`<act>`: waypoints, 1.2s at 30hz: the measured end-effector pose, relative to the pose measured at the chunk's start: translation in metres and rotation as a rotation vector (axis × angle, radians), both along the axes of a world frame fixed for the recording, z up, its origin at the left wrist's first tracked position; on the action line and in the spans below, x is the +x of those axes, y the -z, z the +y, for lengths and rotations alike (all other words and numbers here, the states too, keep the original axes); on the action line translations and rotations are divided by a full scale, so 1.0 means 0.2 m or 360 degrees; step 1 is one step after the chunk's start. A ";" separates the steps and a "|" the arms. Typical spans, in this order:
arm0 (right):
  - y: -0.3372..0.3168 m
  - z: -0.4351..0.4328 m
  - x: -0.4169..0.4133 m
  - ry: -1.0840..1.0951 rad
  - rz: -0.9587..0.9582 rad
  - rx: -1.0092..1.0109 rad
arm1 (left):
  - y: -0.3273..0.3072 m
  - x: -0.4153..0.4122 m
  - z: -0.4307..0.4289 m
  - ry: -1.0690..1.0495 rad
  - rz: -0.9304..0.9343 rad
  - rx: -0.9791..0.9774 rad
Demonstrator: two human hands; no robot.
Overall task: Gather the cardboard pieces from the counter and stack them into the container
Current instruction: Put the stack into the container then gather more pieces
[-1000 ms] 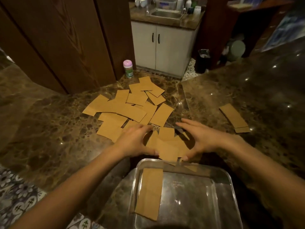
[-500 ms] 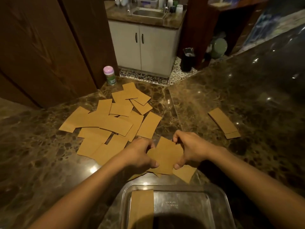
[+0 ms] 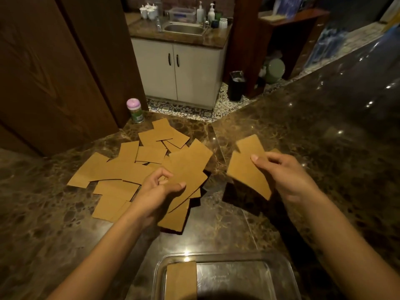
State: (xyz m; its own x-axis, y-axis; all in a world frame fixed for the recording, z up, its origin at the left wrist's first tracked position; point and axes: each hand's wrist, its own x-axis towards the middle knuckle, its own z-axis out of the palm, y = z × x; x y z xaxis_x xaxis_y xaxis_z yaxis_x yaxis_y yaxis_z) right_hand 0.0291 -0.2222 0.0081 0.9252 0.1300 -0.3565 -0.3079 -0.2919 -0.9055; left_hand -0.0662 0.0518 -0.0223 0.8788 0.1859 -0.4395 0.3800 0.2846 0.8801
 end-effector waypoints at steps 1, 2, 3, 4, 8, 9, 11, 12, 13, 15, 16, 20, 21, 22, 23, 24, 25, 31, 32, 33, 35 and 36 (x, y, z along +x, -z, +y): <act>-0.01 0.06 -0.03 0.0094 0.0078 0.0094 | 0.00 0.00 -0.02 -0.0034 -0.0006 -0.0031; 0.00 0.13 -0.06 0.0152 0.0110 0.0132 | -0.01 0.00 -0.05 -0.0047 -0.0010 -0.0078; 0.02 0.21 -0.10 0.0189 0.0089 0.0113 | -0.02 0.00 -0.09 -0.0026 -0.0024 -0.0140; 0.04 0.28 -0.12 0.0240 0.0006 0.0047 | -0.03 -0.01 -0.12 0.0009 -0.0039 -0.0200; 0.11 0.44 -0.20 0.0460 -0.0627 -0.0393 | -0.08 -0.05 -0.22 0.0053 -0.0155 -0.0415; 0.10 0.46 -0.22 0.0465 -0.0725 -0.0459 | -0.09 -0.06 -0.24 0.0030 -0.0202 -0.0535; 0.06 0.49 -0.29 0.0383 -0.0827 -0.0499 | -0.13 -0.09 -0.26 -0.0054 -0.0214 -0.0862; 0.05 0.50 -0.32 0.0309 -0.0846 -0.0504 | -0.15 -0.11 -0.27 -0.0064 -0.0227 -0.0963; 0.04 0.51 -0.36 0.0218 -0.0847 -0.0520 | -0.17 -0.12 -0.28 -0.0058 -0.0251 -0.1003; 0.03 0.51 -0.41 0.0033 -0.0818 -0.0537 | -0.20 -0.15 -0.30 -0.0061 -0.0300 -0.0993; 0.02 0.50 -0.43 -0.0041 -0.0811 -0.0505 | -0.22 -0.16 -0.30 -0.0064 -0.0331 -0.0986; -0.05 0.45 -0.45 -0.0054 -0.0725 -0.0159 | -0.28 -0.20 -0.29 0.0035 -0.0408 -0.0908; -0.07 0.43 -0.44 -0.0054 -0.0643 -0.0021 | -0.29 -0.21 -0.29 0.0047 -0.0409 -0.0870; -0.09 0.41 -0.43 -0.0094 -0.0575 0.0124 | -0.29 -0.23 -0.28 0.0044 -0.0418 -0.0814; -0.12 0.39 -0.43 -0.0159 -0.0526 0.0229 | -0.29 -0.24 -0.28 0.0046 -0.0433 -0.0765; -0.14 0.38 -0.43 -0.0191 -0.0506 0.0297 | -0.29 -0.24 -0.28 0.0041 -0.0440 -0.0729; -0.16 0.38 -0.44 -0.0170 -0.0520 0.0335 | -0.29 -0.25 -0.28 0.0024 -0.0451 -0.0704; -0.23 0.30 -0.48 -0.0058 -0.0445 0.0486 | -0.32 -0.29 -0.29 -0.0084 -0.0519 -0.0517; -0.24 0.28 -0.49 -0.0151 -0.0421 0.0488 | -0.33 -0.29 -0.30 -0.0091 -0.0526 -0.0490; -0.25 0.26 -0.50 -0.0248 -0.0406 0.0481 | -0.34 -0.29 -0.30 -0.0096 -0.0529 -0.0468; -0.28 0.22 -0.51 -0.0319 -0.0416 0.0479 | -0.36 -0.31 -0.30 -0.0083 -0.0539 -0.0430; -0.28 0.20 -0.51 -0.0288 -0.0436 0.0474 | -0.37 -0.31 -0.30 -0.0068 -0.0542 -0.0413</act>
State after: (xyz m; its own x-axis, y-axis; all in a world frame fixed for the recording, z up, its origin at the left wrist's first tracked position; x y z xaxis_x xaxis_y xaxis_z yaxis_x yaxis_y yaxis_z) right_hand -0.0724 -0.1817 0.0645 0.9332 0.3586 -0.0241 -0.0130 -0.0333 -0.9994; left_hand -0.1287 -0.0085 0.0509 0.9757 0.1471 -0.1624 0.0628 0.5224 0.8504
